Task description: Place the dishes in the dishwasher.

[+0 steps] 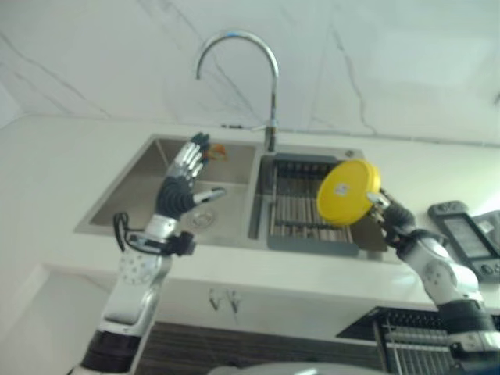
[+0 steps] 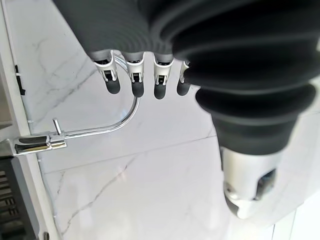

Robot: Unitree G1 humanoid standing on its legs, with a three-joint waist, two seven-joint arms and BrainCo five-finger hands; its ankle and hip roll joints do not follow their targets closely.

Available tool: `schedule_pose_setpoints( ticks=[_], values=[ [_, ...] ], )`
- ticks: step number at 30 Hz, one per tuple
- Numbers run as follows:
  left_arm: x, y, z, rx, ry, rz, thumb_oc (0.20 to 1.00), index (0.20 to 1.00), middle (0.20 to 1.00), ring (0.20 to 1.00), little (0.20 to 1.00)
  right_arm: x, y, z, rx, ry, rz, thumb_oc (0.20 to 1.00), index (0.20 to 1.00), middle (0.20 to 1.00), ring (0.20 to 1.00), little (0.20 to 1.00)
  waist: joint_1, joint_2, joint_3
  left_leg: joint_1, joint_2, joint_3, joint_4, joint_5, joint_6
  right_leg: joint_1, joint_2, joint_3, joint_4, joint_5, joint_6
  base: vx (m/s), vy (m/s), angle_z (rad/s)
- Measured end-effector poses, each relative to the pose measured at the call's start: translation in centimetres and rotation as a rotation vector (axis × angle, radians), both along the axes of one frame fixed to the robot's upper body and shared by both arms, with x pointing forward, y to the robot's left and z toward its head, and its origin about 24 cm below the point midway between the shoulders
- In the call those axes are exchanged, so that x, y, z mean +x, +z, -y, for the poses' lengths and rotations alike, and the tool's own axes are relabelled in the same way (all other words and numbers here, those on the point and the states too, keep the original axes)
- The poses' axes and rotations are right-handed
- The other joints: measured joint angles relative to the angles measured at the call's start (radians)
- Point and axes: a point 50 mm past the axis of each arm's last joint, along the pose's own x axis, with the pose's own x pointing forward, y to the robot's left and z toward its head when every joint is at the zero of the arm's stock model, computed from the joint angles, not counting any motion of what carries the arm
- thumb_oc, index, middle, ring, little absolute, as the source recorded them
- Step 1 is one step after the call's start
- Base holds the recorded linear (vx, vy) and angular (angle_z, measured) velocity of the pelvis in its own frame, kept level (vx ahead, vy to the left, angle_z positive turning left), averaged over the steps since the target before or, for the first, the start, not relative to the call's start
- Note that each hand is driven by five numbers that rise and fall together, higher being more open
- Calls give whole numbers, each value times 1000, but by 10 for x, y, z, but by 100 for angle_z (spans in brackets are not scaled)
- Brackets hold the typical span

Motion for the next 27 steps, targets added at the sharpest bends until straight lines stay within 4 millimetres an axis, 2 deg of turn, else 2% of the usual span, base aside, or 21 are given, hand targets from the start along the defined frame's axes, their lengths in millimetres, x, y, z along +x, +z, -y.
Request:
schedule_pose_setpoints(
  ticks=[9,16,23,27],
  values=[
    [2,-2,-2,-2,15,-15,1000,1000,1000,1000,1000,7,5,2,-18,7,-5,1000,1000,1000,1000,1000,4,12,5,2,1,-6,-5,0,-1,7,1,-5,0,-5,0,2,2,3],
    [2,-3,-2,-1,19,-26,1000,1000,1000,1000,1000,14,10,5,-25,-13,0,1000,1000,1000,1000,1000,14,12,5,2,1,-9,-4,0,-1,10,1,-10,0,-7,1,18,0,1],
    [2,-3,-3,4,20,-26,1000,1000,1000,1000,1000,16,6,8,-22,-31,-19,1000,1000,1000,1000,1000,29,8,9,-2,1,-27,0,0,-1,15,0,-28,0,-12,2,5,-3,7],
    [3,-2,-3,5,20,-26,1000,1000,1000,1000,1000,21,12,4,-25,-24,-3,1000,1000,1000,1000,1000,30,10,18,0,1,-33,0,0,-2,19,0,-30,0,-13,2,13,1,1]
  ],
)
